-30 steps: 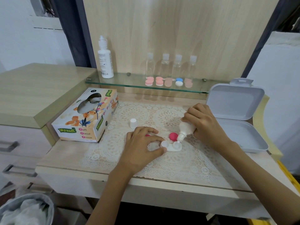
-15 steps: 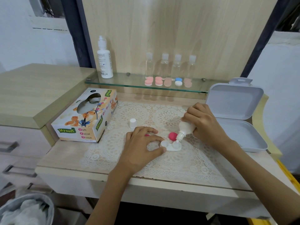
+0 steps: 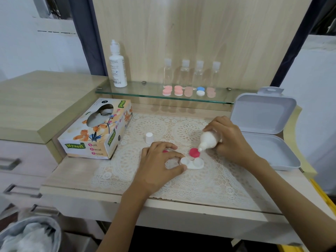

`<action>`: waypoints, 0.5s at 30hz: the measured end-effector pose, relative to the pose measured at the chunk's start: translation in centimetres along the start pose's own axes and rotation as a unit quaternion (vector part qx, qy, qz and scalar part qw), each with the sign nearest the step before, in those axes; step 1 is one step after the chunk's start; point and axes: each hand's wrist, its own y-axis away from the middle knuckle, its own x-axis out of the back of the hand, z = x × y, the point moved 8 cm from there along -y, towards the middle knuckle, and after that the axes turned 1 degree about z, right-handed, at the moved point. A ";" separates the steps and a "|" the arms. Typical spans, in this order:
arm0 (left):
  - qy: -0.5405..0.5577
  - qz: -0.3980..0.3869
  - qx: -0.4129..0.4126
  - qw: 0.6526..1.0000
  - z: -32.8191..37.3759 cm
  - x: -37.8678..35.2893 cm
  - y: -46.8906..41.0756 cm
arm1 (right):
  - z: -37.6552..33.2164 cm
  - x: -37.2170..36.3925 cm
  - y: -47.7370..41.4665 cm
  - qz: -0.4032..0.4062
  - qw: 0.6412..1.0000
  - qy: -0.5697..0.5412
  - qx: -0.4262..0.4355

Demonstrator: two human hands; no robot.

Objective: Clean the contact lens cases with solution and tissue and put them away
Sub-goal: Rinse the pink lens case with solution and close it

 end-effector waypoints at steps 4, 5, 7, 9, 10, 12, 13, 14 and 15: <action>0.000 -0.003 0.000 1.000 0.0 -0.1 0.0 | 1.1 0.8 -0.5 0.047 0.987 -0.103 -0.116; -0.002 -0.003 0.000 1.000 0.0 -0.1 0.0 | 1.4 0.7 -0.7 0.048 0.978 -0.134 -0.153; -0.003 0.000 -0.001 1.000 0.1 -0.1 0.0 | 1.5 0.0 -1.2 0.033 0.962 -0.183 -0.202; -0.005 0.003 -0.002 1.000 0.1 0.0 0.1 | 1.2 -1.1 -1.6 0.018 0.948 -0.221 -0.227; -0.006 0.002 -0.003 1.000 0.1 0.0 0.1 | 1.1 -1.7 -1.7 0.015 0.941 -0.239 -0.238; -0.010 0.000 -0.004 1.000 0.2 0.0 0.1 | 1.0 -3.1 -2.1 0.013 0.927 -0.267 -0.263; -0.012 -0.002 -0.005 1.000 0.3 0.0 0.1 | 0.8 -3.8 -2.2 0.011 0.919 -0.281 -0.275; -0.013 -0.003 -0.005 1.000 0.3 0.0 0.1 | 0.5 -4.5 -2.5 0.008 0.913 -0.294 -0.281; -0.015 -0.003 -0.006 1.000 0.3 0.0 0.1 | 0.2 -5.1 -2.8 0.004 0.910 -0.304 -0.283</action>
